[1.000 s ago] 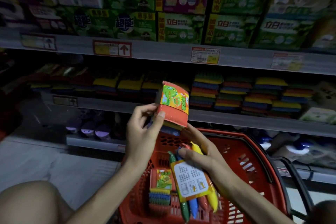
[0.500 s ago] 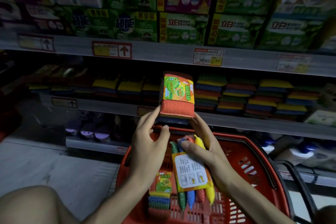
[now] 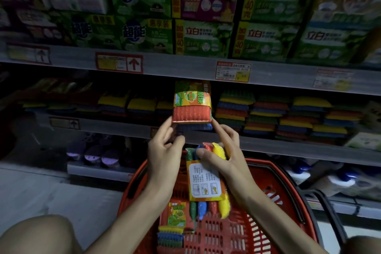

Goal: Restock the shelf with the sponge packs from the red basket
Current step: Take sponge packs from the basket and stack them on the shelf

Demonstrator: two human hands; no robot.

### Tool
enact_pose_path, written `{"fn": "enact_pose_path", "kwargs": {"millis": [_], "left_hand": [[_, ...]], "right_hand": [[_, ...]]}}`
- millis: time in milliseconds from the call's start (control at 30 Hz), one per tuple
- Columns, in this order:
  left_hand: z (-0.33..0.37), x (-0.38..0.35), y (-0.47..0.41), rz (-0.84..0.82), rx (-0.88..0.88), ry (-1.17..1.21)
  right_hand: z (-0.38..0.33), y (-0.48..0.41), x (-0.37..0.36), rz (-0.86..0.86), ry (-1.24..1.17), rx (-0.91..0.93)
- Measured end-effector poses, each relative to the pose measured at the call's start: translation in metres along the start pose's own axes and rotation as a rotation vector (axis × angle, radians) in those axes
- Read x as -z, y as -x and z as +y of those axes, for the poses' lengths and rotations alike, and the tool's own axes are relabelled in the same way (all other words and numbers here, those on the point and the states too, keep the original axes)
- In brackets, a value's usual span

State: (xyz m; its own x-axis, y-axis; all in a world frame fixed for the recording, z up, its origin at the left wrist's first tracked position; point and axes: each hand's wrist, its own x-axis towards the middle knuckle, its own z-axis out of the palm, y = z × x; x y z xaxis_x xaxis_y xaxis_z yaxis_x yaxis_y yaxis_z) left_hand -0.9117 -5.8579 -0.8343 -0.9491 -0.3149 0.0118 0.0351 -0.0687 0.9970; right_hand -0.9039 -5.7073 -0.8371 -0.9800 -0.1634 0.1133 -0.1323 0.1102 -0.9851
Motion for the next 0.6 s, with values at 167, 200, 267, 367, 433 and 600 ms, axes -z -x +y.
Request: {"fn": "enact_pose_path", "kwargs": {"millis": [167,200,267,367,433,600], "left_hand": [[0.002,-0.007,-0.005,-0.028,-0.003,0.047],[0.003,-0.008,-0.006,-0.029,-0.005,0.042],[0.004,-0.01,-0.008,-0.025,-0.006,0.034],[0.005,-0.014,-0.014,-0.011,-0.019,0.014],[0.005,-0.016,-0.019,-0.025,-0.014,0.017],[-0.004,-0.024,-0.035,-0.053,0.017,0.061]], "right_hand": [[-0.005,-0.006,-0.001,-0.005,-0.071,0.024],[-0.005,-0.007,-0.001,-0.002,-0.096,0.024],[-0.005,-0.008,-0.001,0.001,-0.141,0.017],[-0.003,-0.013,0.0,0.008,-0.181,-0.008],[-0.003,-0.017,0.002,0.011,-0.183,-0.012],[-0.002,-0.029,0.003,0.04,-0.205,-0.044]]}}
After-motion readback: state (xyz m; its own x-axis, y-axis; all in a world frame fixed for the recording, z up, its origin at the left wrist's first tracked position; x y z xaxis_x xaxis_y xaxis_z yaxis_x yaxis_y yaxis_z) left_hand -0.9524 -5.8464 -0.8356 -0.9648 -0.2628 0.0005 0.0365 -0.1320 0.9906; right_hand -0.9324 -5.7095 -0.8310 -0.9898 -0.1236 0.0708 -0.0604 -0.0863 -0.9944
